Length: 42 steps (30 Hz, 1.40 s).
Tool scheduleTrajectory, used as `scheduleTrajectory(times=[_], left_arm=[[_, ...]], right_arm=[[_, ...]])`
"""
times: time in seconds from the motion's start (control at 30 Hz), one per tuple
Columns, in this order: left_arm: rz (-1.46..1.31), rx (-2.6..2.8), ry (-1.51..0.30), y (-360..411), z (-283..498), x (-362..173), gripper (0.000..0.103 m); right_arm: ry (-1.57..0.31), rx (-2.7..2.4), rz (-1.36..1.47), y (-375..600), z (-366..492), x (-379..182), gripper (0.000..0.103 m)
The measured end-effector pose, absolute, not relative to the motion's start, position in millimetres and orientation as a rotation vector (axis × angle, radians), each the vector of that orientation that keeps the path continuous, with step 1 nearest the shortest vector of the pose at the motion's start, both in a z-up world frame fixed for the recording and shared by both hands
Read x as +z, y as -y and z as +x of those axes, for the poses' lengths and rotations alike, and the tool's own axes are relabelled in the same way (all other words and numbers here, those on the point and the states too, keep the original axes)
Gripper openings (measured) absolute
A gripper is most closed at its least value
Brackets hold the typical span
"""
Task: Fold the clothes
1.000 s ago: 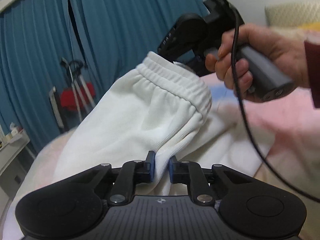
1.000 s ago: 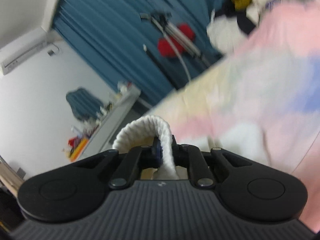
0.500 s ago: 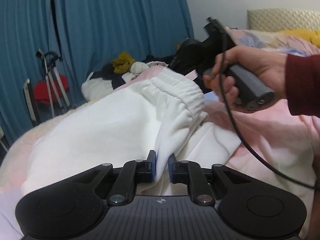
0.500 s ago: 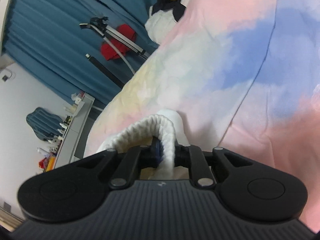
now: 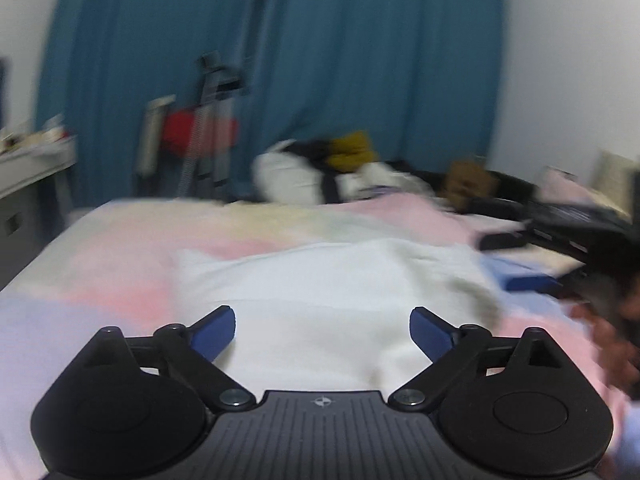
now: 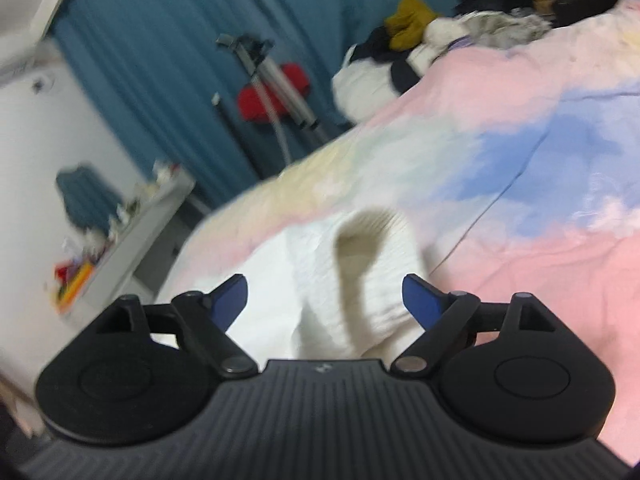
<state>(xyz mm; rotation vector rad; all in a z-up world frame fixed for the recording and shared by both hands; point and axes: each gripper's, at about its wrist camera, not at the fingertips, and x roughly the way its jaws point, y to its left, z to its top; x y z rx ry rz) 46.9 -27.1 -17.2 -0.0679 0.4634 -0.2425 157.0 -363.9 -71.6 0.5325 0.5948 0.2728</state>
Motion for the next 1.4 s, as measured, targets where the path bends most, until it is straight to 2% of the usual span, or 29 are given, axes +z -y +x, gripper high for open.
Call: scheduleTrajectory(times=[0.17,0.27,0.33,0.67,0.77,0.83,1.0,1.23,1.33,1.4], left_arm=[[-0.191,-0.128,-0.663,-5.3,79.6,-37.9,0.096],[-0.282,-0.145,-0.745,-20.3,91.2,-50.4,0.096],[-0.319,-0.148,-0.768,-27.5,95.7,-52.8,0.096],[-0.325,-0.141,-0.763,-35.5,98.1,-57.4,0.092],[-0.329,-0.150,-0.769,-35.4,98.6,-60.7,0.091],[-0.312,-0.154,-0.771,-32.7,97.6,-63.0,0.090],[-0.304,-0.151,-0.773,-30.6,95.4,-69.1,0.089],[-0.355,-0.133,-0.778,-39.8,96.4,-72.6,0.086],[-0.392,-0.144,-0.782,-45.1,98.1,-74.9,0.081],[-0.398,-0.151,-0.779,-45.6,97.6,-75.8,0.074]], right_arm=[[-0.718,0.179,0.399,345.0,178.7,-102.8,0.086],[-0.806,0.162,0.509,353.6,195.6,-133.0,0.089],[-0.799,0.186,0.618,361.2,201.2,-140.0,0.089],[-0.629,0.417,0.732,362.4,183.0,-98.6,0.089],[-0.696,0.359,0.696,359.4,194.0,-111.1,0.089],[-0.817,0.260,0.606,350.1,203.5,-128.5,0.089],[-0.857,0.223,0.557,339.3,210.7,-137.4,0.089],[-0.688,0.408,0.649,345.4,190.0,-99.4,0.088],[-0.718,0.364,0.639,347.0,195.0,-104.2,0.081],[-0.777,0.291,0.597,344.1,196.8,-116.2,0.062]])
